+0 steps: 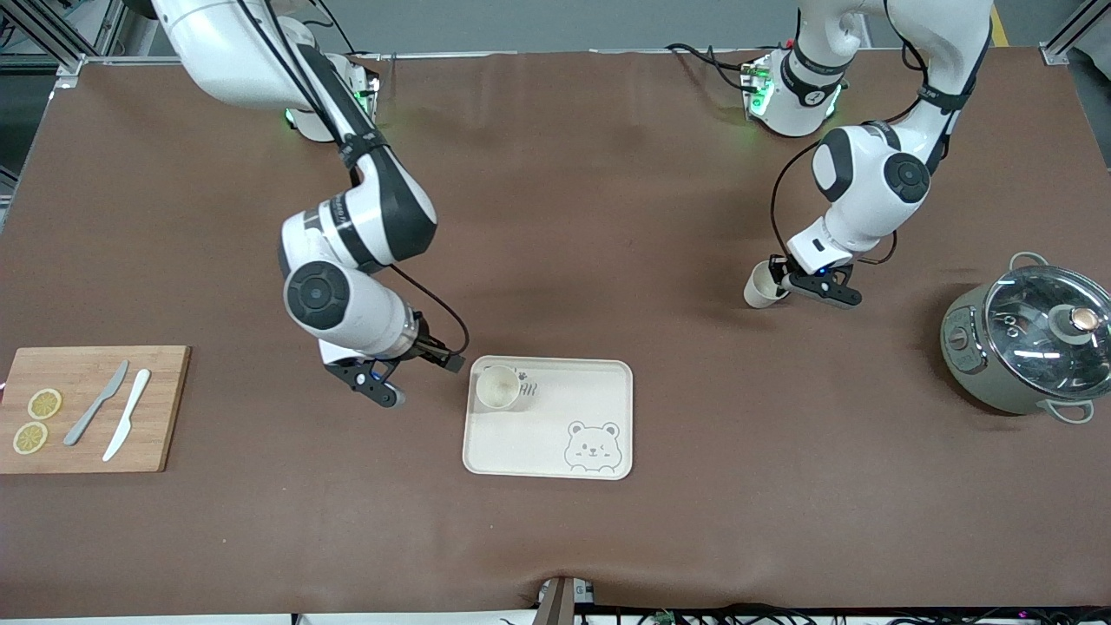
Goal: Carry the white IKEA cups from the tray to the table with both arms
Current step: 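Lower the cup with the left gripper while the right gripper reaches the tray, then grasp the second white cup with the right gripper and lift it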
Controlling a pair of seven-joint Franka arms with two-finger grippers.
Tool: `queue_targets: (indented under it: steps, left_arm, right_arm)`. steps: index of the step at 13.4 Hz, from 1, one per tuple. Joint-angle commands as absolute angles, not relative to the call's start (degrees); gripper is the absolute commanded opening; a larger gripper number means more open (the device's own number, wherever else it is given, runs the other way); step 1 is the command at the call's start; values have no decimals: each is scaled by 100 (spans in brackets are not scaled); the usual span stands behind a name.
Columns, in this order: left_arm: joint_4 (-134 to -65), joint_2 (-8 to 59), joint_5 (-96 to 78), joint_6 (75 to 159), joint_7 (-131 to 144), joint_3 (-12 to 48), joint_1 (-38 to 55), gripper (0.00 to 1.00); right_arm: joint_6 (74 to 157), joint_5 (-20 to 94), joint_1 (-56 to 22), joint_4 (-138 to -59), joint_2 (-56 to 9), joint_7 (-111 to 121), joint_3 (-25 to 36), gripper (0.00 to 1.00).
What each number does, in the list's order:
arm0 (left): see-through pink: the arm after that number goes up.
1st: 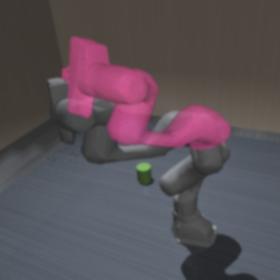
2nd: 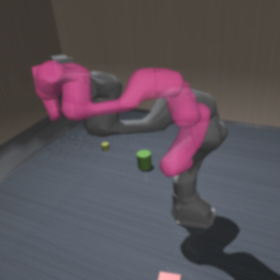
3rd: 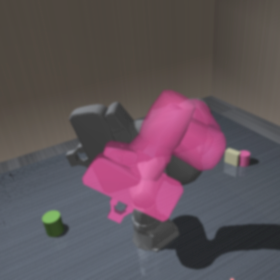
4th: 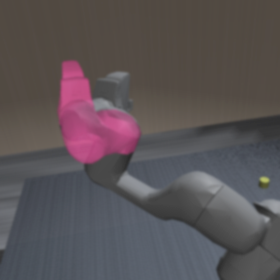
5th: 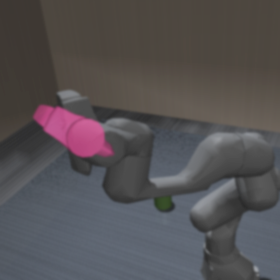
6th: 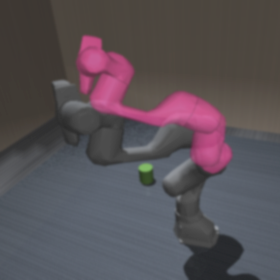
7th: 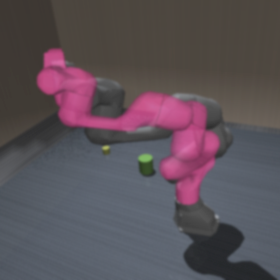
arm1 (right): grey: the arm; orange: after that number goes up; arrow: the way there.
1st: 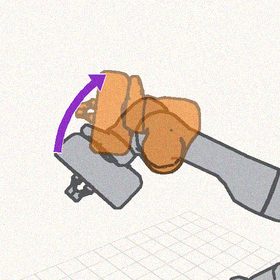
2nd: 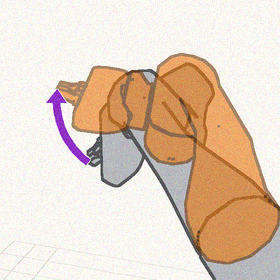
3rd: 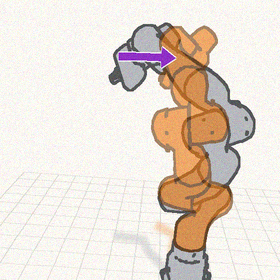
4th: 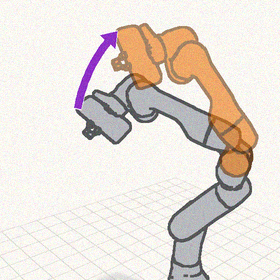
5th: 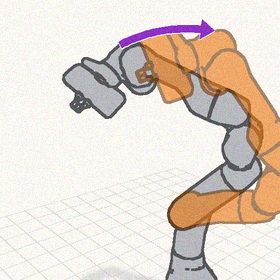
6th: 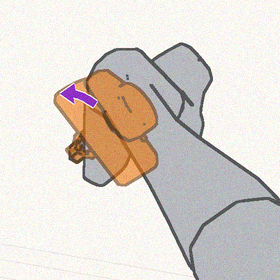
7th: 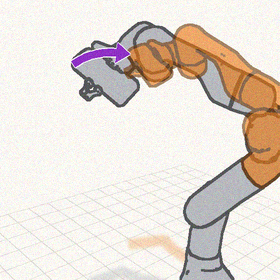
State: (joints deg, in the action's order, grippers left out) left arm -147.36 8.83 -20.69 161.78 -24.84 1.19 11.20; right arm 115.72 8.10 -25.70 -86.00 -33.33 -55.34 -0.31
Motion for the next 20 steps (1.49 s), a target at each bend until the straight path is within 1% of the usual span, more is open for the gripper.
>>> queue_targets:
  steps: [1,3,4,5,6,7,8,9,10,11,12,14,15,16,17,18,19,20]
  left_arm:
    - [-14739,984,-2250,16383,-2628,175,1169,0]
    - [-14739,984,-2250,16426,-2619,202,1178,0]
    - [-14748,984,-2250,16470,-2619,246,1178,4]
    - [-14739,993,-2250,16479,-2619,281,1178,23]
    - [-14739,993,-2250,16488,-2619,290,1178,39]
    - [-14739,993,-2250,16488,-2619,290,1178,52]
    - [-14739,984,-2250,16497,-2619,290,1178,67]
    - [-14739,984,-2250,16506,-2619,290,1178,72]
    - [-14739,967,-2250,16506,-2619,290,1178,76]
    - [-14731,958,-2250,16506,-2628,290,1178,81]
    - [-14722,941,-2241,16515,-2628,290,1169,85]
    - [-14704,914,-2241,16506,-2610,281,1160,91]
    - [-14695,888,-2241,16497,-2593,281,1169,100]
    - [-14661,835,-2241,16480,-2575,281,1160,100]
    - [-14651,783,-2241,16453,-2575,273,1151,100]
    - [-14608,765,-2241,16427,-2566,272,1134,100]
    - [-14538,756,-2241,16296,-2566,272,1125,100]
    - [-14468,730,-2241,16156,-2566,264,1116,100]
  right_arm:
    - [11575,651,-2750,-8079,-3778,-6195,9,100]
    - [11601,650,-2768,-8060,-3867,-6266,18,100]
    - [11697,659,-2777,-8060,-3876,-6267,9,100]
    - [11803,668,-2838,-8060,-3937,-6345,9,100]
    - [11943,659,-2900,-8042,-4033,-6450,9,100]
    - [12057,659,-2900,-8042,-4086,-6538,9,100]
    - [12146,659,-2935,-8033,-4148,-6565,17,100]
    - [12173,668,-2936,-8025,-4192,-6574,9,99]
    - [12251,668,-2979,-8007,-4271,-6644,9,92]
    - [12330,659,-3040,-7989,-4341,-6749,17,88]
    - [12366,659,-3050,-7981,-4385,-6776,18,80]
    - [12445,677,-3058,-7954,-4473,-6802,9,61]
    - [12471,677,-3050,-7884,-4517,-6890,17,46]
    - [12472,677,-3050,-7875,-4544,-6952,18,38]
    - [12480,685,-3041,-7858,-4553,-6943,9,27]
    - [12472,703,-3015,-7770,-4570,-6952,9,6]
    - [12472,712,-2989,-7752,-4570,-6961,9,0]
    - [12472,721,-2980,-7735,-4570,-6961,9,0]
